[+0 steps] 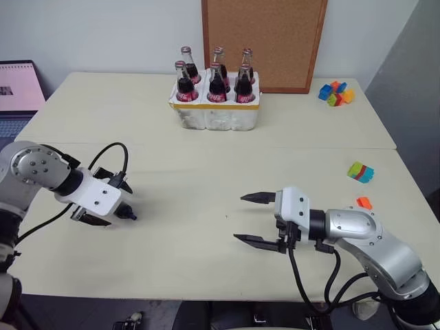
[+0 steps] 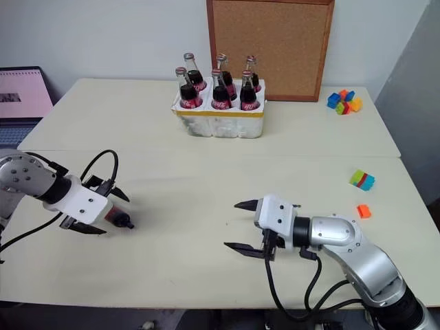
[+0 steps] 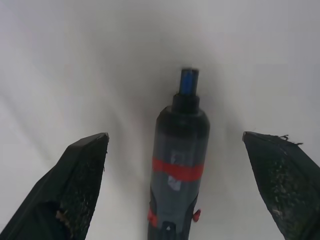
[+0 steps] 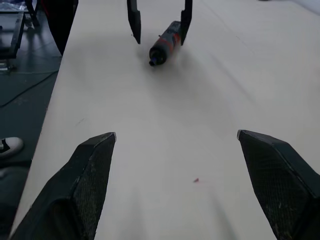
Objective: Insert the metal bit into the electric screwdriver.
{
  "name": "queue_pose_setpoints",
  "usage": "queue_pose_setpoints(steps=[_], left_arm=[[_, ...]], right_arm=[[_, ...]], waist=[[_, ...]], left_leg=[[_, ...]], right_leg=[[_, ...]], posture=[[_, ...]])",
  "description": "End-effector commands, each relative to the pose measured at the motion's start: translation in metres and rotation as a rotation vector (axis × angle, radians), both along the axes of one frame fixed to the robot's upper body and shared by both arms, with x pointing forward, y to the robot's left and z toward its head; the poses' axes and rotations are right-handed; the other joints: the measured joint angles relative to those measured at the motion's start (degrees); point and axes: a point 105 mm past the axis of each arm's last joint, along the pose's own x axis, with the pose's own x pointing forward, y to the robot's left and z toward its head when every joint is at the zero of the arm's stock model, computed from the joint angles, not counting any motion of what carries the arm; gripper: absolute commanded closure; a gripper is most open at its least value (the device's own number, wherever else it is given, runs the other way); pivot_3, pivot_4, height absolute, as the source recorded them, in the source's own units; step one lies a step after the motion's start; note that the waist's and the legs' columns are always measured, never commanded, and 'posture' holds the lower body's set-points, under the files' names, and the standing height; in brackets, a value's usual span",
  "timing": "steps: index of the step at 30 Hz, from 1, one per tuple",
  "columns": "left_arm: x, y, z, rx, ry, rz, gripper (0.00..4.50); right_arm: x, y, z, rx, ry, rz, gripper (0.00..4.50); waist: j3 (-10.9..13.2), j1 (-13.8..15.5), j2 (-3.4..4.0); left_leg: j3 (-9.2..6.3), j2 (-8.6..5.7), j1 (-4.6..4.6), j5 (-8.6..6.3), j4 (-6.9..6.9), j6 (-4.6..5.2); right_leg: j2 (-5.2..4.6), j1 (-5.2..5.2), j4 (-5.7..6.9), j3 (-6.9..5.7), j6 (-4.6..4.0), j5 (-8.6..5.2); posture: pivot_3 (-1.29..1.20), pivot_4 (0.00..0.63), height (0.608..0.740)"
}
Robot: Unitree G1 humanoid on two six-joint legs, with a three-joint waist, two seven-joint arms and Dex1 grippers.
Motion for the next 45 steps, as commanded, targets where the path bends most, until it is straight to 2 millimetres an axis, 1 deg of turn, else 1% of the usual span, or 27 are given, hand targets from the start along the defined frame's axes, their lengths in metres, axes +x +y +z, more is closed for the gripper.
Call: queue_pose_setpoints(steps=[1, 4, 11, 14, 17, 20, 21, 22, 25, 26, 28, 32, 34, 36, 37, 42, 44, 45], left_arm=[[0.002, -0.001, 0.001, 0.007, 0.014, -0.004, 0.00], [0.003, -0.007, 0.000, 0.001, 0.031, -0.014, 0.00], [0.000, -0.001, -0.007, 0.052, 0.053, -0.011, 0.00], [0.002, -0.003, -0.016, 0.054, 0.051, -0.002, 0.00], [0.004, -0.003, -0.024, 0.060, 0.042, 0.002, 0.60], [0.006, -0.004, -0.031, 0.065, 0.036, 0.003, 1.32], [0.005, -0.003, -0.033, 0.071, 0.036, 0.001, 1.47], [0.006, -0.004, -0.035, 0.069, 0.034, 0.001, 1.77], [0.006, -0.005, -0.037, 0.063, 0.030, -0.001, 2.37], [0.006, -0.005, -0.038, 0.063, 0.029, -0.001, 2.67], [0.006, -0.003, -0.038, 0.061, 0.026, 0.003, 2.85], [0.009, -0.003, -0.031, 0.029, 0.007, 0.032, 2.86], [0.013, -0.012, -0.022, -0.073, -0.002, 0.093, 2.86], [0.018, -0.029, -0.010, -0.222, -0.004, 0.156, 2.86], [0.021, -0.041, -0.001, -0.320, -0.002, 0.184, 2.86], [0.021, -0.082, 0.027, -0.610, 0.038, 0.249, 2.86], [0.021, -0.095, 0.033, -0.679, 0.046, 0.255, 2.86], [0.022, -0.107, 0.040, -0.756, 0.056, 0.253, 2.86]], right_arm=[[-0.005, 0.006, 0.009, 0.022, -0.040, 0.001, 0.41], [-0.007, 0.008, 0.010, 0.028, -0.038, -0.002, 0.41], [-0.006, 0.009, 0.013, 0.031, -0.041, -0.002, 0.41], [-0.005, 0.009, 0.015, 0.028, -0.045, -0.001, 0.41], [-0.004, 0.008, 0.016, 0.025, -0.047, 0.000, 0.38], [-0.004, 0.007, 0.018, 0.019, -0.050, 0.001, 0.38], [-0.004, 0.007, 0.018, 0.017, -0.051, 0.001, 0.38], [-0.004, 0.007, 0.019, 0.015, -0.052, 0.001, 0.38], [-0.003, 0.006, 0.020, 0.011, -0.055, -0.001, 0.38], [-0.003, 0.005, 0.020, 0.009, -0.056, -0.002, 0.38], [-0.003, 0.004, 0.020, 0.004, -0.058, -0.005, 0.38], [-0.003, 0.002, 0.020, -0.003, -0.060, -0.006, 0.38], [-0.003, -0.001, 0.021, -0.010, -0.062, -0.010, 0.38], [-0.003, -0.006, 0.023, -0.015, -0.062, -0.017, 0.38], [-0.004, -0.009, 0.025, -0.012, -0.059, -0.018, 0.38], [-0.011, -0.018, 0.036, 0.021, -0.038, -0.007, 0.38], [-0.013, -0.021, 0.040, 0.035, -0.031, -0.002, 0.38], [-0.014, -0.023, 0.044, 0.038, -0.033, 0.003, 0.38]], waist=[[0.00, -0.01, 0.00], [0.00, -0.04, -0.01], [-0.01, -0.12, -0.01], [-0.01, -0.12, -0.01], [-0.01, -0.12, -0.01], [-0.01, -0.11, -0.02], [-0.01, -0.11, -0.02], [-0.02, -0.10, -0.02], [-0.02, -0.10, -0.01], [-0.02, -0.10, -0.02], [-0.02, -0.11, -0.01], [-0.02, -0.11, -0.01], [-0.02, -0.11, -0.01], [-0.02, -0.12, -0.01], [-0.02, -0.05, -0.02], [-0.05, 0.15, -0.08], [-0.05, 0.09, -0.08], [-0.05, 0.07, -0.08]], left_leg=[[0.00, 0.00, 0.00, 0.00, 0.01, 0.00], [0.00, 0.00, 0.00, 0.00, 0.02, 0.00], [-0.05, 0.04, 0.02, 0.00, 0.02, 0.00], [-0.04, 0.04, 0.02, 0.00, 0.03, 0.00], [-0.04, 0.03, 0.02, 0.00, 0.04, 0.00], [-0.05, 0.04, 0.01, 0.00, 0.04, 0.00], [-0.05, 0.03, 0.02, 0.00, 0.04, 0.00], [-0.05, 0.04, 0.01, 0.00, 0.04, 0.00], [-0.06, 0.03, 0.05, 0.00, 0.04, 0.00], [-0.07, 0.03, 0.07, 0.00, 0.04, 0.00], [-0.07, 0.03, 0.09, 0.01, 0.04, 0.00], [-0.08, 0.03, 0.12, 0.01, 0.04, 0.00], [-0.07, 0.03, 0.12, 0.01, 0.05, 0.00], [-0.08, 0.04, 0.10, 0.01, 0.07, 0.00], [-0.07, 0.03, 0.06, 0.01, 0.08, 0.00], [-0.07, -0.03, -0.07, 0.01, 0.16, 0.00], [-0.08, -0.04, -0.07, 0.01, 0.16, 0.00], [-0.08, -0.03, -0.06, 0.01, 0.16, 0.00]], right_leg=[[0.00, 0.00, 0.00, 0.00, 0.00, 0.00], [0.00, 0.01, 0.01, 0.00, 0.00, 0.00], [0.00, 0.00, 0.06, -0.03, 0.00, 0.00], [0.00, 0.01, 0.07, -0.03, 0.00, 0.01], [0.00, 0.01, 0.07, -0.03, 0.00, 0.01], [-0.01, 0.01, 0.06, -0.02, 0.00, 0.01], [-0.01, 0.01, 0.07, -0.02, 0.00, 0.01], [-0.01, 0.01, 0.07, -0.02, 0.00, 0.01], [-0.02, 0.03, 0.11, -0.04, 0.00, 0.01], [-0.03, 0.04, 0.13, -0.04, 0.00, 0.01], [-0.03, 0.05, 0.15, -0.05, 0.00, 0.02], [-0.03, 0.06, 0.18, -0.05, 0.00, 0.02], [-0.03, 0.05, 0.20, -0.05, 0.00, 0.02], [-0.02, 0.05, 0.19, -0.05, 0.00, 0.02], [-0.02, 0.05, 0.19, -0.06, 0.00, 0.02], [-0.09, 0.06, 0.05, -0.04, 0.01, 0.01], [-0.10, 0.06, 0.05, -0.03, 0.02, 0.02], [-0.10, 0.06, 0.06, -0.03, 0.01, 0.02]], posture=[[0.00, 0.150, 0.740], [0.00, 0.150, 0.740], [0.00, 0.150, 0.740], [0.00, 0.150, 0.740], [0.00, 0.150, 0.740], [0.00, 0.150, 0.740], [0.00, 0.150, 0.740], [0.00, 0.150, 0.740], [0.00, 0.150, 0.740], [0.00, 0.150, 0.740], [0.00, 0.150, 0.740], [0.00, 0.150, 0.740], [0.00, 0.150, 0.740], [0.00, 0.150, 0.740], [0.00, 0.150, 0.740], [0.00, 0.150, 0.740], [0.00, 0.150, 0.740], [0.00, 0.150, 0.740]])
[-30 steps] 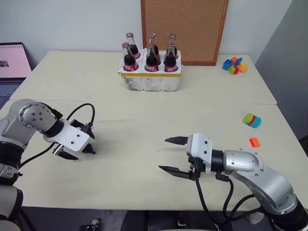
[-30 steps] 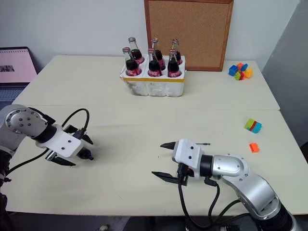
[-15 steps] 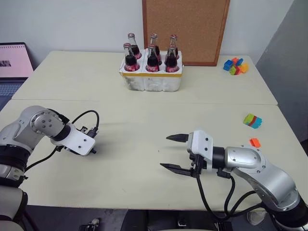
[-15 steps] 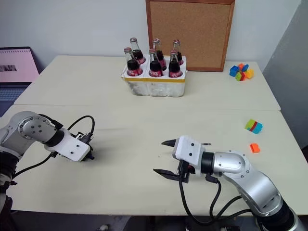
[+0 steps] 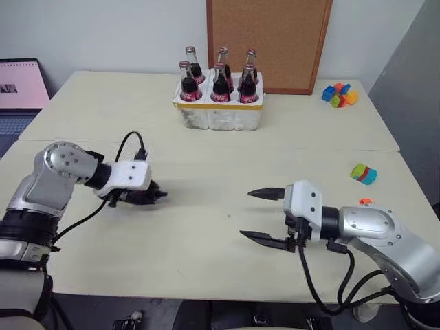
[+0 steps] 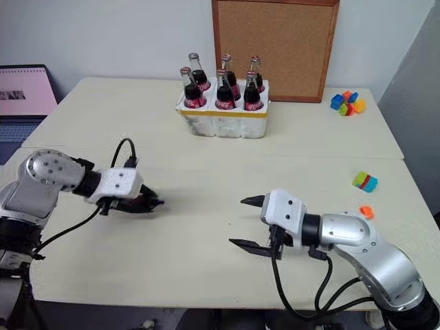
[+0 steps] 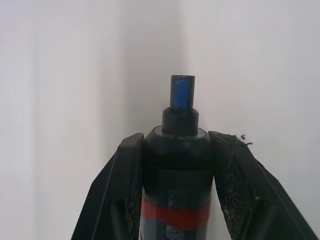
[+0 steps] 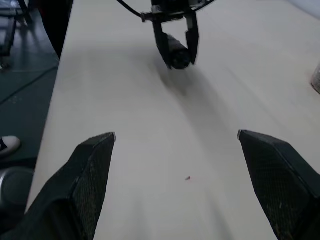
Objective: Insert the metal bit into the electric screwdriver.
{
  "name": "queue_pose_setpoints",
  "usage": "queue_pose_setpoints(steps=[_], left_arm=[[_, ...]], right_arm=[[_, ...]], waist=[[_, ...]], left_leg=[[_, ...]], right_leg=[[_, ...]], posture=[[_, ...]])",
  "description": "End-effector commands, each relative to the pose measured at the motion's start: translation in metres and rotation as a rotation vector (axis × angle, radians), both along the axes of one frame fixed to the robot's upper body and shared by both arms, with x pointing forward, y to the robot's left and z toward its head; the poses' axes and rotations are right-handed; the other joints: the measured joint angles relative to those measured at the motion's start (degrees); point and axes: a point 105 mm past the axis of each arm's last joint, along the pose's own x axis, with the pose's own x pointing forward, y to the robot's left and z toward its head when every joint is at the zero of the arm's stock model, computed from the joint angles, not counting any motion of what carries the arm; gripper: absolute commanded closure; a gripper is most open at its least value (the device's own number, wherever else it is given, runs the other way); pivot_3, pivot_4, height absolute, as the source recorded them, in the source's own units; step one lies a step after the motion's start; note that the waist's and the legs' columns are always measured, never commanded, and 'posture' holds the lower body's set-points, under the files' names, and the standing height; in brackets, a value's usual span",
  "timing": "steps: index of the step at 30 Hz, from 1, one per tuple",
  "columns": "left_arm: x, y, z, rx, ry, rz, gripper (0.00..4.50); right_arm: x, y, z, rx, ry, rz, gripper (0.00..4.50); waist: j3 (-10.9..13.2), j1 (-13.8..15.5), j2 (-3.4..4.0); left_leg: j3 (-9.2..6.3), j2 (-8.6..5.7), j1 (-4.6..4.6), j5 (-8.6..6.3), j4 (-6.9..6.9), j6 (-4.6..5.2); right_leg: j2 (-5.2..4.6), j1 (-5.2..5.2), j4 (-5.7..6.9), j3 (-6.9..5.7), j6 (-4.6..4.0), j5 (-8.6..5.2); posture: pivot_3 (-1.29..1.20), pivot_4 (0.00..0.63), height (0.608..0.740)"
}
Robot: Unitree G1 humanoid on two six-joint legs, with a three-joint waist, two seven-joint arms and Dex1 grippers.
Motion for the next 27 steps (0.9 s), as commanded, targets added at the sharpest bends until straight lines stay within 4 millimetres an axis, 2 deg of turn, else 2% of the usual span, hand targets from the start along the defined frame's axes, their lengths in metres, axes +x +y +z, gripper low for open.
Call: queue_pose_setpoints(steps=[1, 5, 11, 13, 18, 23, 27], left_arm=[[0.001, -0.035, 0.032, -0.241, -0.038, 0.005, 2.86], [0.006, -0.069, 0.052, -0.459, -0.049, 0.005, 2.86], [0.018, -0.098, 0.067, -0.700, -0.084, 0.069, 2.86], [0.021, -0.107, 0.065, -0.771, -0.107, 0.098, 2.86], [0.021, -0.119, 0.059, -0.858, -0.099, 0.144, 2.86], [0.023, -0.131, 0.066, -0.986, -0.077, 0.198, 2.86], [0.020, -0.135, 0.060, -0.997, -0.083, 0.223, 2.86]], right_arm=[[-0.010, -0.004, 0.019, 0.028, -0.039, 0.040, 0.38], [-0.003, -0.014, 0.027, -0.005, -0.058, 0.021, 0.38], [0.004, -0.022, 0.034, -0.021, -0.084, -0.001, 0.38], [0.007, -0.023, 0.037, -0.026, -0.097, -0.011, 0.38], [0.007, -0.024, 0.038, -0.043, -0.104, -0.010, 0.38], [0.009, -0.025, 0.040, -0.051, -0.113, -0.011, 0.38], [0.011, -0.026, 0.046, -0.034, -0.132, -0.020, 0.38]], waist=[[0.00, -0.03, 0.00], [0.00, 0.02, 0.00], [0.00, -0.30, -0.02], [0.00, -0.27, -0.02], [0.00, -0.21, -0.02], [0.00, 0.08, -0.03], [0.00, 0.04, -0.02]], left_leg=[[-0.01, 0.00, 0.01, 0.00, 0.00, 0.00], [-0.06, 0.00, 0.05, 0.00, 0.01, 0.00], [-0.04, 0.00, 0.08, 0.00, 0.02, 0.00], [-0.03, 0.01, 0.09, 0.00, 0.02, 0.00], [-0.02, 0.01, 0.07, 0.01, 0.03, 0.00], [-0.06, -0.01, 0.07, 0.01, 0.03, -0.01], [-0.02, -0.04, 0.08, 0.01, 0.04, -0.01]], right_leg=[[0.01, 0.00, 0.02, 0.00, 0.00, 0.00], [0.04, 0.03, 0.08, -0.04, 0.03, 0.02], [0.07, 0.03, 0.08, 0.06, 0.06, 0.05], [0.05, 0.03, 0.07, 0.11, 0.06, 0.05], [-0.01, 0.03, 0.05, 0.13, 0.05, 0.06], [-0.02, 0.04, 0.07, 0.07, 0.05, 0.06], [-0.02, 0.06, 0.06, 0.11, 0.07, 0.07]], posture=[[0.00, 0.150, 0.740], [0.00, 0.150, 0.740], [0.00, 0.150, 0.740], [0.00, 0.150, 0.740], [0.00, 0.150, 0.740], [0.00, 0.150, 0.740], [0.00, 0.150, 0.740]])
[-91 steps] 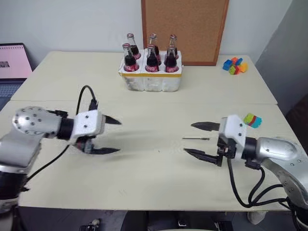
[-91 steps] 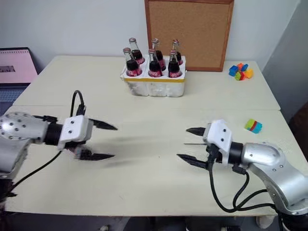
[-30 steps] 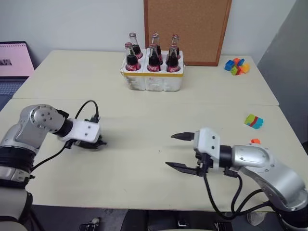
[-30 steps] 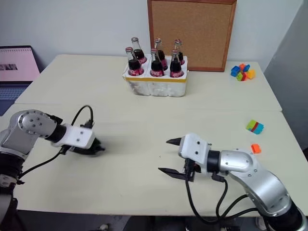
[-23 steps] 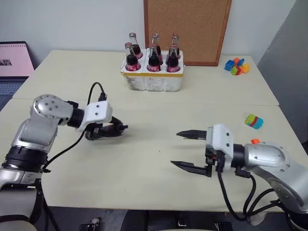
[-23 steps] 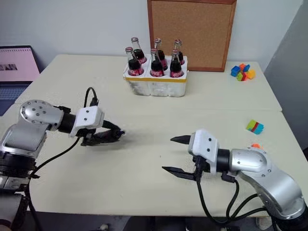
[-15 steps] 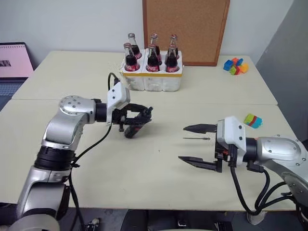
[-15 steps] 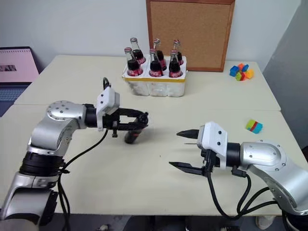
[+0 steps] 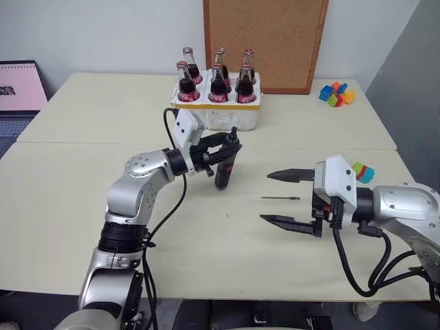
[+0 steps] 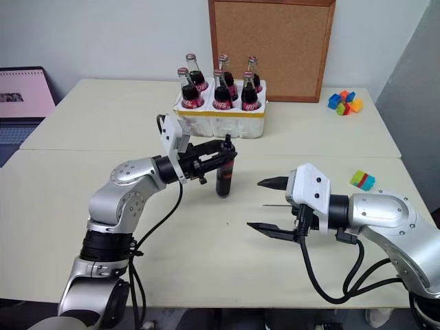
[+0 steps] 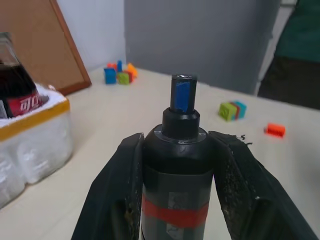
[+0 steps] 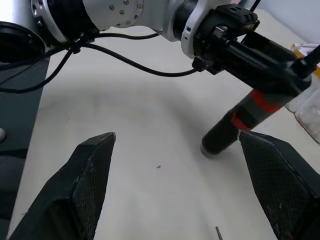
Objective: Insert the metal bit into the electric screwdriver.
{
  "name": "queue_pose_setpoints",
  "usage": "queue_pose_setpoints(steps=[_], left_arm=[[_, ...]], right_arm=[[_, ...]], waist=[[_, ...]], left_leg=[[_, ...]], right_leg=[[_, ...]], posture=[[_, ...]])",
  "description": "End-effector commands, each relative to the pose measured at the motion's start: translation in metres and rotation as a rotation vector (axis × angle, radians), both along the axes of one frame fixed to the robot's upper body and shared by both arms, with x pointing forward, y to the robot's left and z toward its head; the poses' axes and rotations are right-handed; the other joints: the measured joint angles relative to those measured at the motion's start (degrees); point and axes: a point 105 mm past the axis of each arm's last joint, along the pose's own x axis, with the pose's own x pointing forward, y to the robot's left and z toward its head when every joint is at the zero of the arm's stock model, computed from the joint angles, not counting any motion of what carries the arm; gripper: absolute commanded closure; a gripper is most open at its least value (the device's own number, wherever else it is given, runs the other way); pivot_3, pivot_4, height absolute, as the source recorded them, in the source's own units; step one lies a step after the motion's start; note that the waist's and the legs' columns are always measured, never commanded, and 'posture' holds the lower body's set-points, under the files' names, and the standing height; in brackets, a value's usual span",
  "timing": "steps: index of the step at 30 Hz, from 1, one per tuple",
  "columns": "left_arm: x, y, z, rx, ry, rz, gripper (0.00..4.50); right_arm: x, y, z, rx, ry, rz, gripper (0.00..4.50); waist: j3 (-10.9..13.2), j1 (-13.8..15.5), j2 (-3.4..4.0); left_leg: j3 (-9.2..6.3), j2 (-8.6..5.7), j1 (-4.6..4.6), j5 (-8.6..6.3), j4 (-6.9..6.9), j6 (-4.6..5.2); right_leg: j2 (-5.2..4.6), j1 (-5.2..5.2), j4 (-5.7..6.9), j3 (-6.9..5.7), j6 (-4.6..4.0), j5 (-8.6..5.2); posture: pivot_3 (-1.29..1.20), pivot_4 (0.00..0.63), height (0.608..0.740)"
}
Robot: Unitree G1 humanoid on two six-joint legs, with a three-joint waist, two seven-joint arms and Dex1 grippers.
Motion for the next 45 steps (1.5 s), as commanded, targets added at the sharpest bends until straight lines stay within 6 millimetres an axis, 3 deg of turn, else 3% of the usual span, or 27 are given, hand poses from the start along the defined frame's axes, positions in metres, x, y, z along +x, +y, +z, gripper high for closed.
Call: queue_pose_setpoints(steps=[1, 13, 24, 26, 31, 35, 40, 45], left_arm=[[-0.007, -0.001, 0.013, -0.037, -0.072, 0.035, 2.86], [-0.015, 0.004, -0.018, -0.021, -0.071, 0.135, 2.86], [-0.019, 0.012, -0.020, -0.064, -0.050, 0.209, 2.86], [-0.020, 0.012, -0.020, -0.065, -0.048, 0.212, 2.86], [-0.020, 0.010, -0.020, -0.065, -0.048, 0.213, 2.86], [-0.021, 0.006, -0.022, -0.059, -0.049, 0.208, 2.86], [-0.022, 0.001, -0.025, -0.048, -0.057, 0.201, 2.86], [-0.022, -0.002, -0.026, -0.039, -0.070, 0.201, 2.86]], right_arm=[[0.002, -0.002, 0.017, 0.033, -0.070, -0.003, 0.38], [0.011, -0.003, 0.033, 0.151, -0.028, -0.045, 0.38], [0.016, -0.025, 0.036, 0.137, 0.034, -0.111, 0.38], [0.018, -0.025, 0.035, 0.135, 0.039, -0.118, 0.04], [0.029, -0.026, 0.030, 0.054, -0.004, -0.144, 0.00], [0.040, -0.031, 0.013, -0.124, -0.015, -0.145, 0.00], [0.081, -0.050, -0.039, -0.492, 0.040, -0.186, 0.00], [0.096, -0.054, -0.063, -0.647, 0.100, -0.133, 0.00]], waist=[[0.00, -0.08, 0.00], [-0.01, 0.12, 0.01], [-0.01, 0.03, 0.01], [-0.01, 0.03, 0.01], [-0.01, 0.00, 0.01], [0.00, -0.02, 0.01], [-0.01, -0.18, 0.01], [0.00, -0.08, 0.01]], left_leg=[[0.00, 0.00, 0.00, 0.00, 0.00, 0.00], [-0.01, 0.03, 0.05, 0.00, -0.01, -0.01], [-0.02, 0.02, 0.42, 0.00, -0.06, 0.00], [-0.02, 0.03, 0.44, 0.00, -0.06, 0.00], [0.01, 0.02, 0.46, 0.00, -0.06, 0.00], [0.01, -0.01, 0.51, 0.00, -0.07, 0.00], [0.08, -0.01, 0.69, -0.01, -0.13, 0.00], [0.05, 0.01, 0.69, -0.01, -0.18, 0.00]], right_leg=[[0.00, 0.00, 0.00, 0.00, 0.00, 0.00], [-0.06, 0.04, -0.01, 0.00, -0.01, 0.00], [-0.04, 0.50, -0.07, -0.03, 0.00, -0.01], [-0.02, 0.53, -0.07, -0.02, -0.01, -0.01], [-0.01, 0.53, -0.08, 0.00, 0.00, -0.01], [-0.01, 0.53, -0.11, -0.01, 0.00, -0.01], [-0.02, 0.59, -0.12, 0.07, 0.00, -0.01], [-0.04, 0.62, -0.18, 0.02, -0.04, -0.04]], posture=[[0.00, 0.150, 0.740], [0.00, 0.150, 0.740], [0.00, 0.150, 0.740], [0.00, 0.150, 0.740], [0.00, 0.150, 0.740], [0.00, 0.150, 0.740], [0.00, 0.150, 0.740], [0.00, 0.150, 0.740]])
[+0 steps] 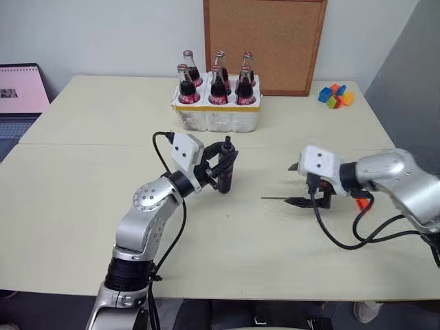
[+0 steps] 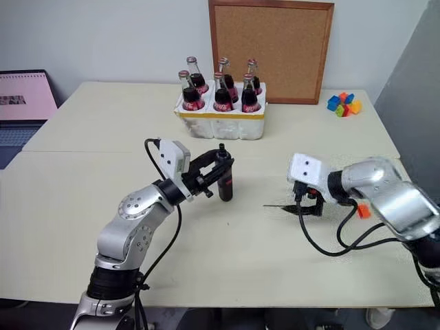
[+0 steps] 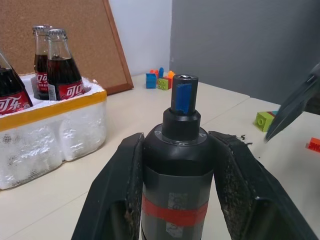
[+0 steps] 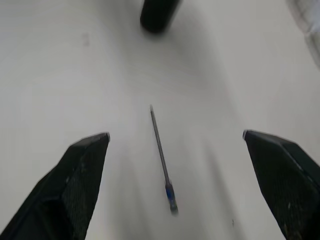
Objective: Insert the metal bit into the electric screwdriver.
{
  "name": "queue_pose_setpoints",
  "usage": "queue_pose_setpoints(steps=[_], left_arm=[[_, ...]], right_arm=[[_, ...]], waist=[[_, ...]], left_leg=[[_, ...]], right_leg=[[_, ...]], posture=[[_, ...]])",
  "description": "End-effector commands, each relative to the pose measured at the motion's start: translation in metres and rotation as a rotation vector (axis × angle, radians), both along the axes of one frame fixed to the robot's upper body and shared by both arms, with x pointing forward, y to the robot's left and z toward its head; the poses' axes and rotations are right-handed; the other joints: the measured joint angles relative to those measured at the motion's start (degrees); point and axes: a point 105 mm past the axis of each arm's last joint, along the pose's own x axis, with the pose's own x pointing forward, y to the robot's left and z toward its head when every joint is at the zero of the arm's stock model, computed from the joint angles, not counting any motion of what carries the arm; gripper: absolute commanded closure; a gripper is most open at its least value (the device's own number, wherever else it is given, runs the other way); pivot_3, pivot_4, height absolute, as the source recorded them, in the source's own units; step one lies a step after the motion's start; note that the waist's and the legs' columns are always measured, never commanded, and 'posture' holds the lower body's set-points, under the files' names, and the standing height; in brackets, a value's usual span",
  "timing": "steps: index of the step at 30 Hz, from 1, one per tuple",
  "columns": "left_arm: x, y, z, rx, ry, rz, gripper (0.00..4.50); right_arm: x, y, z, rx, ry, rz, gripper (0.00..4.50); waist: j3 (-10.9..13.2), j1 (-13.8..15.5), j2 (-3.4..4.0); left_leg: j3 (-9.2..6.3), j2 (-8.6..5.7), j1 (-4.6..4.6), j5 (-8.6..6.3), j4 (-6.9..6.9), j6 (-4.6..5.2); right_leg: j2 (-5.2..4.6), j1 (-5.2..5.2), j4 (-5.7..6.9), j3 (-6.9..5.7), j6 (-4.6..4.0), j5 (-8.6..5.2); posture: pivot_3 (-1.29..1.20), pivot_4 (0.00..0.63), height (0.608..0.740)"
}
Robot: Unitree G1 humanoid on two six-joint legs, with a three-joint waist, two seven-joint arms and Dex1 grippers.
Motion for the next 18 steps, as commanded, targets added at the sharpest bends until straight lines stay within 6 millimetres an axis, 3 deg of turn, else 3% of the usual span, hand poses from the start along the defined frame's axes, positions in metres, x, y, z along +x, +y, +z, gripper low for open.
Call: queue_pose_setpoints(steps=[1, 10, 13, 18], left_arm=[[-0.003, -0.006, 0.003, 0.007, -0.031, -0.012, 2.86], [-0.007, -0.010, -0.005, 0.018, -0.036, -0.030, 2.86], [-0.006, -0.007, -0.007, 0.022, -0.040, -0.023, 2.86], [-0.004, -0.005, -0.013, 0.027, -0.042, -0.019, 2.86]], right_arm=[[0.011, 0.003, -0.006, -0.096, 0.034, 0.054, 0.00], [0.032, 0.017, -0.029, -0.209, 0.134, 0.078, 0.00], [0.036, 0.017, -0.037, -0.264, 0.150, 0.087, 0.48], [0.036, 0.017, -0.040, -0.293, 0.185, 0.104, 1.68]], waist=[[0.00, 0.02, 0.00], [0.00, 0.04, 0.01], [0.00, 0.03, 0.02], [-0.01, 0.00, 0.01]], left_leg=[[0.01, 0.01, 0.00, 0.00, 0.01, 0.00], [-0.05, 0.03, 0.01, 0.00, 0.01, 0.00], [-0.06, 0.02, 0.03, 0.00, 0.02, 0.00], [-0.08, 0.01, 0.22, 0.00, 0.02, 0.00]], right_leg=[[0.00, -0.01, -0.01, 0.02, -0.01, -0.01], [-0.08, 0.00, 0.01, 0.01, -0.02, 0.00], [-0.11, 0.00, 0.01, 0.03, -0.02, 0.00], [-0.12, 0.17, 0.02, 0.03, -0.01, 0.00]], posture=[[0.00, 0.150, 0.740], [0.00, 0.150, 0.740], [0.00, 0.150, 0.740], [0.00, 0.150, 0.740]])
